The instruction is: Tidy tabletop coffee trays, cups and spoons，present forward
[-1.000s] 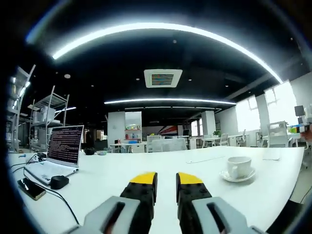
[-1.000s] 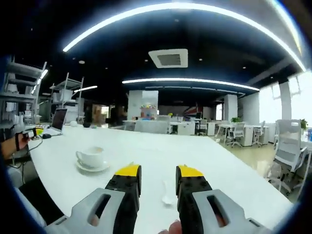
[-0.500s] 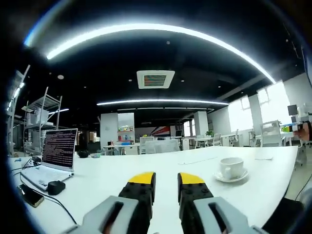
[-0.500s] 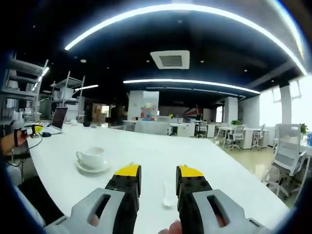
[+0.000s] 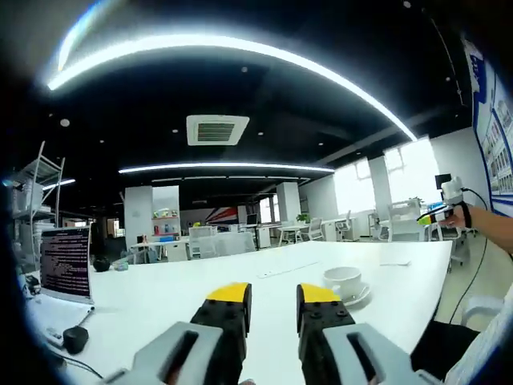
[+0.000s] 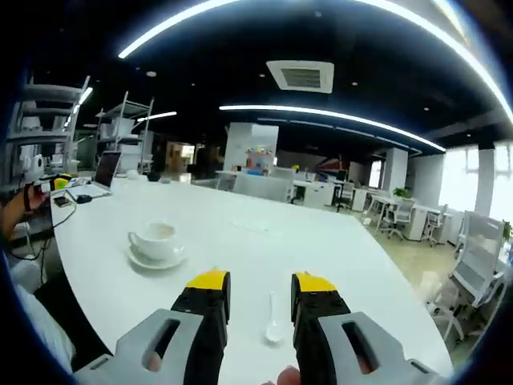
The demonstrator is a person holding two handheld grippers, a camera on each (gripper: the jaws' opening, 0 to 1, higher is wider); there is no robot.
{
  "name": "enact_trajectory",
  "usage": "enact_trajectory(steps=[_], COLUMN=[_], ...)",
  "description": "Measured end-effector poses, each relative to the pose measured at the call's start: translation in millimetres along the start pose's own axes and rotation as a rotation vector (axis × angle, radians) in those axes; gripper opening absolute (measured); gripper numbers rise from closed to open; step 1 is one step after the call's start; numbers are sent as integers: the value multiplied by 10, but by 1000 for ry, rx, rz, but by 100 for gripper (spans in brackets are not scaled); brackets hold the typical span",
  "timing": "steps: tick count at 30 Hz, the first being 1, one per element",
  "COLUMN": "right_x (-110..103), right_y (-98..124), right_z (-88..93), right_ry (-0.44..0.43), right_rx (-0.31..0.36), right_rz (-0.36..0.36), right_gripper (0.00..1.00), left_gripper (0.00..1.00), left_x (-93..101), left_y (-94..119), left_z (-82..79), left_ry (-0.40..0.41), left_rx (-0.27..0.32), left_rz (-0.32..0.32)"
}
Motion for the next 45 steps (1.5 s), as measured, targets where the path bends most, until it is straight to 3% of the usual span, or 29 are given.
enact_trajectory(steps=[13, 20, 23, 25, 33, 45], right_x=[51, 164, 195, 236, 277, 298], right_y=[-493, -804, -912, -980, -1171, -1356], right_z=[17, 106, 196, 323, 619, 951], right_ry=[31, 19, 2, 10, 8, 20], right_rx=[-142, -267, -328, -408, -532, -641], right_rz=[-75, -98, -116, -105, -110, -107], right_gripper=[31, 27, 26, 24, 23, 23], left_gripper=[25, 25, 25, 25, 25, 25], left_x=[-15, -7, 6, 17, 10, 43], left_y=[28, 46, 60, 69, 82, 66], left_z=[-94, -82, -86, -89, -97, -28], left_ry=[-30, -26, -22, -21, -14, 2], left_rx=[-29, -42, -40, -39, -34, -45], left_rz=[64, 80, 81, 83, 72, 71])
Point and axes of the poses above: the point that each gripper's makers call its tool centre point, and the gripper's own axes: y roughly backward along the fingers, x roughly to its right, z roughly out of its underside, the point moved 5 cm from there along y, roughly backward along the fingers, and after that the axes turned 3 degrees about -y, right-handed, at the moved point
